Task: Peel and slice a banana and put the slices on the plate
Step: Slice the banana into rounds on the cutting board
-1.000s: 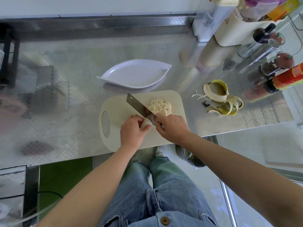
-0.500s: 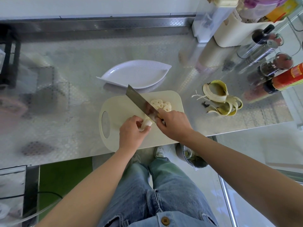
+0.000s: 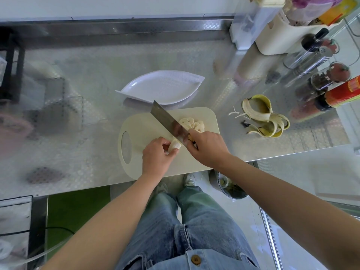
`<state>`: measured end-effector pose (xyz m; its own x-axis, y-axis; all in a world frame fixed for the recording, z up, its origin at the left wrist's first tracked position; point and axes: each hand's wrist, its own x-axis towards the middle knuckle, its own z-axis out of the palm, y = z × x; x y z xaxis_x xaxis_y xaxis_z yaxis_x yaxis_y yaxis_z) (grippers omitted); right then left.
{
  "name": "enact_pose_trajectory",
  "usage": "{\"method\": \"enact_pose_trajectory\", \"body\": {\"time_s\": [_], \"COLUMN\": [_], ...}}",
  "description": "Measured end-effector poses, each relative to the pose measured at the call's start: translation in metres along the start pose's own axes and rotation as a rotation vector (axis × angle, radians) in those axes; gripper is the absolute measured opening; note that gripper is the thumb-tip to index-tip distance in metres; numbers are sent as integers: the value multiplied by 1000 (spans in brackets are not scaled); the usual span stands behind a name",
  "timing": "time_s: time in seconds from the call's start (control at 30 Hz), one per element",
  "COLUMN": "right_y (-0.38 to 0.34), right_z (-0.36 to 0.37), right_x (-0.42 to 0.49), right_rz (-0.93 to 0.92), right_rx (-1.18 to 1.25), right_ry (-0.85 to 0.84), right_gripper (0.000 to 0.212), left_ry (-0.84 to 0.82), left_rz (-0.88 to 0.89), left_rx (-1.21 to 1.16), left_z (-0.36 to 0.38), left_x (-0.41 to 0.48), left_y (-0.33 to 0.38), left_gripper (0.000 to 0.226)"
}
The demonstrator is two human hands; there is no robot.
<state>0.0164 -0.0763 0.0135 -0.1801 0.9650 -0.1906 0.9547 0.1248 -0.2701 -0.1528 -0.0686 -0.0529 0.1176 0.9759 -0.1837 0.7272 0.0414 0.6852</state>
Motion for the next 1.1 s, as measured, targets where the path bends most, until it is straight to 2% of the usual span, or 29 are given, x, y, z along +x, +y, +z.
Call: {"method": "enact_pose_trajectory", "body": {"time_s": [0.5, 0.6, 0.93, 1.1], "right_y": [1, 1, 0, -2], "right_z": [13, 22, 5, -3], "right_x": [-2, -3, -5, -4], "right_rz": [-6, 0, -7, -20], "right_rx": [-74, -74, -21, -33], "right_ry": [-104, -113, 4, -23], "right_gripper": [12, 18, 17, 18], "left_ry": [-7, -17, 6, 6], "left_rz": [-18, -32, 2, 12], "left_rx": [-33, -40, -16, -1], "left_z": [0, 0, 0, -1], "left_x": [2, 2, 0, 0], "left_y": [1, 1, 2, 2], "left_gripper": [22, 24, 22, 22]}}
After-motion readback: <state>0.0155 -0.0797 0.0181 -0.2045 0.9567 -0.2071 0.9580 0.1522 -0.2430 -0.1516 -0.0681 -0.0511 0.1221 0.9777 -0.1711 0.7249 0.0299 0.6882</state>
